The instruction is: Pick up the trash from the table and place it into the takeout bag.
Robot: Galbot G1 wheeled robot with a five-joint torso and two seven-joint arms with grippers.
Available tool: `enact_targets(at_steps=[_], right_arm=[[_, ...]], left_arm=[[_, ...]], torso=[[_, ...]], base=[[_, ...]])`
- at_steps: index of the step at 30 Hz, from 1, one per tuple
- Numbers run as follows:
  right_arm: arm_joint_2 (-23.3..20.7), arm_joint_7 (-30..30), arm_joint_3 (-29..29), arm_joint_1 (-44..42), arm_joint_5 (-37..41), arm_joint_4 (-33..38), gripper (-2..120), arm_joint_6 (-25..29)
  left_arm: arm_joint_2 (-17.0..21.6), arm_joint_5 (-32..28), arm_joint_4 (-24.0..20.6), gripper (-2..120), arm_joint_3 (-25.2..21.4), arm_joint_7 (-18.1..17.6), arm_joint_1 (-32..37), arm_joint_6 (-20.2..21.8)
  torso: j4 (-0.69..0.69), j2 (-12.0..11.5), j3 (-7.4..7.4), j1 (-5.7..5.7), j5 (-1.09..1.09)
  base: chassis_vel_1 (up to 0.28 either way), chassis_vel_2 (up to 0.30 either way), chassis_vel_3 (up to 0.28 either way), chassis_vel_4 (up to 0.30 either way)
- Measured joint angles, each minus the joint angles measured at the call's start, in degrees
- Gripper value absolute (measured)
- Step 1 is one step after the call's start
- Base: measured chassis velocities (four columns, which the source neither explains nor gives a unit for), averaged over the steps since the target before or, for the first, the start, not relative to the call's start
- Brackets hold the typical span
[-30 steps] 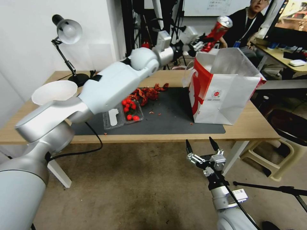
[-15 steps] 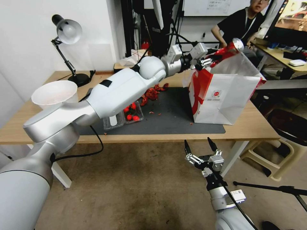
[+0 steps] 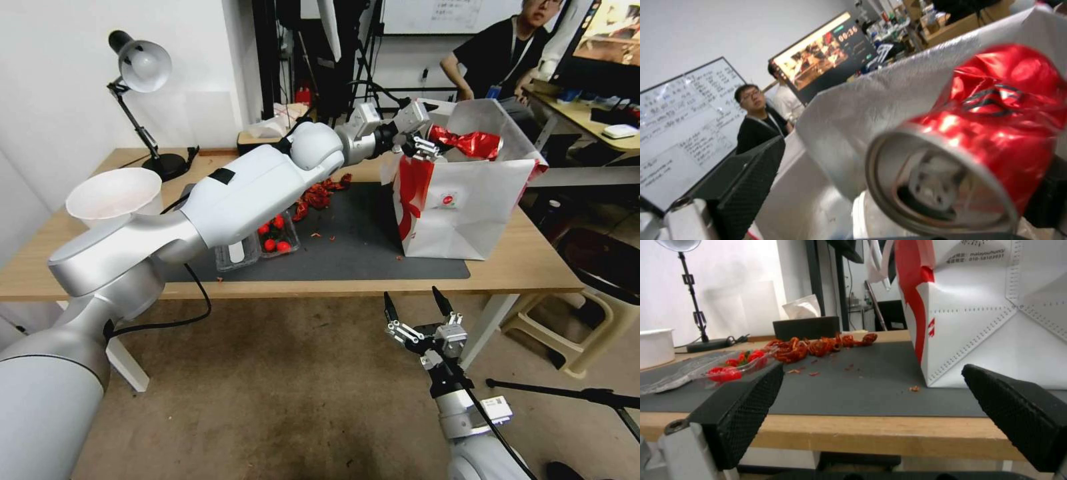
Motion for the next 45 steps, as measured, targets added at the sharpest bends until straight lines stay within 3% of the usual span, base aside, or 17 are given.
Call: enact_targets(at_steps=[19,23,26,30,32,33,36,40,42,43,44,45], right_arm=[[-0.04,-0.11,0.02,0.10,0.12,-0.31,100,0.17],[-0.05,-0.10,0.04,0.06,0.15,-0.30,100,0.16],[-0.15,-0.08,0.08,0.02,0.18,-0.26,100,0.16],[-0.15,-0.06,0.09,-0.05,0.19,-0.18,100,0.16],[-0.14,0.08,0.09,-0.06,0.19,-0.10,100,0.16],[-0.14,0.08,0.09,-0.06,0.19,-0.10,100,0.16],[-0.33,0.20,0.17,-0.13,0.24,-0.03,100,0.16],[-0.37,0.23,0.20,-0.26,0.27,0.12,100,0.15],[-0.36,0.23,0.21,-0.32,0.27,0.20,100,0.11],[-0.31,0.24,0.20,-0.37,0.26,0.30,100,0.07],[-0.28,0.24,0.19,-0.38,0.25,0.36,100,0.06],[-0.28,0.24,0.19,-0.38,0.25,0.36,100,0.06]], left_arm=[[-0.62,2.66,0.77,100,-1.80,-2.76,-0.83,2.58],[-0.41,2.17,-0.45,100,-1.92,-5.01,-0.63,2.70],[0.15,-1.54,-2.43,100,-2.12,-9.36,-0.05,2.09],[0.90,-5.65,-4.52,100,-2.42,-12.39,0.83,0.96],[3.04,-10.98,-8.87,100,-3.52,-15.07,3.08,2.62],[3.04,-10.98,-8.87,100,-3.52,-15.07,3.08,2.62],[6.47,-14.97,-15.32,100,-5.78,-19.59,6.85,7.05],[8.89,-15.24,-19.57,100,-7.97,-23.33,9.95,8.50],[10.69,-15.22,-22.79,100,-10.37,-26.29,12.92,8.59],[12.94,-13.93,-26.35,100,-13.22,-30.63,16.75,8.46],[13.96,-12.97,-27.79,100,-14.50,-32.73,18.53,8.42],[13.96,-12.97,-27.79,100,-14.50,-32.73,18.53,8.42]], torso=[[0.00,0.00,0.00,0.00,0.00],[-0.01,0.00,0.00,0.00,0.00],[0.00,0.00,0.00,0.00,0.00],[-0.02,0.00,0.00,0.00,0.01],[0.01,0.00,0.00,0.00,0.00],[0.01,0.00,0.00,0.00,0.00],[0.00,0.00,0.00,0.00,0.00],[-0.01,0.00,0.00,0.00,-0.01],[-0.01,0.00,0.00,0.00,-0.01],[-0.01,0.01,0.00,0.00,-0.02],[-0.01,0.00,-0.01,0.00,-0.01],[-0.01,0.00,-0.01,0.00,-0.01]], base=[[0.000,0.000,0.000,0.000],[0.000,0.000,0.000,0.000],[0.000,0.000,0.000,0.000],[0.000,0.000,0.000,0.000],[0.000,0.000,0.000,0.000],[0.000,0.000,0.000,0.000],[0.000,0.000,0.000,0.000],[0.000,0.000,0.000,0.000],[0.000,0.000,0.000,0.000],[0.000,0.000,0.000,0.000],[0.000,0.000,0.000,0.000],[0.000,0.000,0.000,0.000]])
